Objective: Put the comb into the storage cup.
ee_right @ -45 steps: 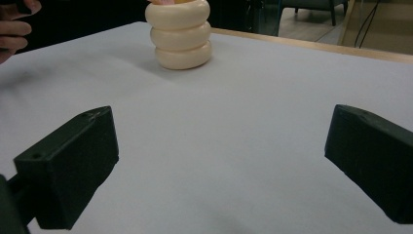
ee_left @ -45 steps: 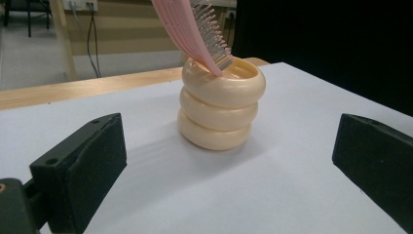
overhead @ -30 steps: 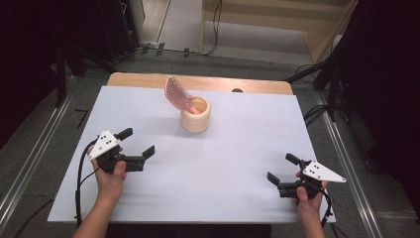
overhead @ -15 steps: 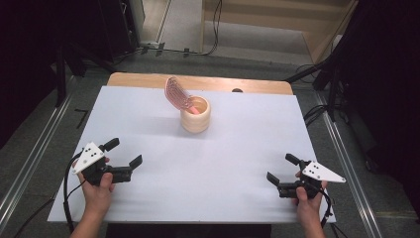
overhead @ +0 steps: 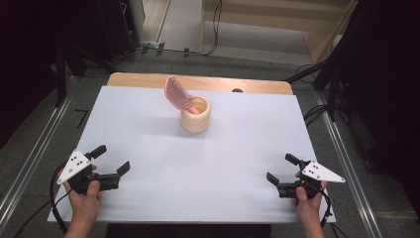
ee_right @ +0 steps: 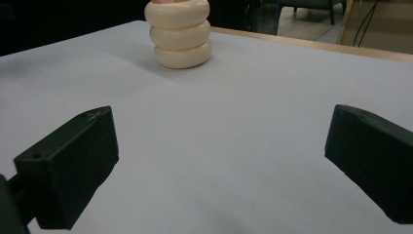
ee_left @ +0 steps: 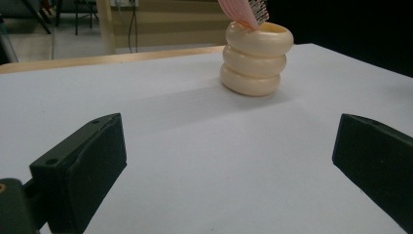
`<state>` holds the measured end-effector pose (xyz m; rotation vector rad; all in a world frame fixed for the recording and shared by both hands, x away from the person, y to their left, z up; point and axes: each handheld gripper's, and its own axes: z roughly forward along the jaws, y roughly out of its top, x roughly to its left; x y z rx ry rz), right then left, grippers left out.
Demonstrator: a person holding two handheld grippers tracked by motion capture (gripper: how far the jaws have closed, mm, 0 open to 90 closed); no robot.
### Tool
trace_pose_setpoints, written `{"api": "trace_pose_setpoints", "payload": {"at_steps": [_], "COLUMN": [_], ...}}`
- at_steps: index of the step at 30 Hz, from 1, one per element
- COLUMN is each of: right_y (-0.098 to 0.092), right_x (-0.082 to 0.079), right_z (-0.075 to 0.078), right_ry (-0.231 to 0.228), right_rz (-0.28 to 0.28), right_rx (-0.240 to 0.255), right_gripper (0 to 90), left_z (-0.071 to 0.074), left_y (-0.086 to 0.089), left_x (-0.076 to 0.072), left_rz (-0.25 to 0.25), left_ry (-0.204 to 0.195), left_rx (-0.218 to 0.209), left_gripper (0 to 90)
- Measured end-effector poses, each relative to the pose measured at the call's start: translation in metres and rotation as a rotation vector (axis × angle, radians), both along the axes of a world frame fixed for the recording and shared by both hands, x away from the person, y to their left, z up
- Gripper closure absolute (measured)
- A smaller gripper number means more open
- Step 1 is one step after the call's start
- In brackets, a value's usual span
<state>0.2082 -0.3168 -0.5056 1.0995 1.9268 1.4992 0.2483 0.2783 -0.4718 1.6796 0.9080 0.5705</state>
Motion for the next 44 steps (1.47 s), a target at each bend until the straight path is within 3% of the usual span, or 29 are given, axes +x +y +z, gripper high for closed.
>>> {"api": "trace_pose_setpoints", "payload": {"at_steps": [13, 26, 33, 44], "right_y": [-0.001, -0.005, -0.008, -0.009], "right_x": [-0.001, -0.002, -0.001, -0.002], "right_z": [0.0, 0.0, -0.002, -0.002], "right_ry": [0.003, 0.007, 0.009, 0.008], "right_rz": [-0.006, -0.022, -0.026, -0.03], "right_rx": [0.001, 0.006, 0.01, 0.012], "right_gripper": [0.0, 0.0, 0.0, 0.0], "left_z": [-0.002, -0.006, -0.013, -0.015], "left_y": [0.022, 0.044, 0.048, 0.046], "left_x": [-0.014, -0.015, -0.011, -0.01], "left_rz": [0.037, 0.08, 0.076, 0.07], "left_ry": [0.001, -0.003, 0.02, 0.029], "left_rx": [0.002, 0.018, -0.015, -0.008], "left_gripper": [0.0, 0.0, 0.0, 0.0]}}
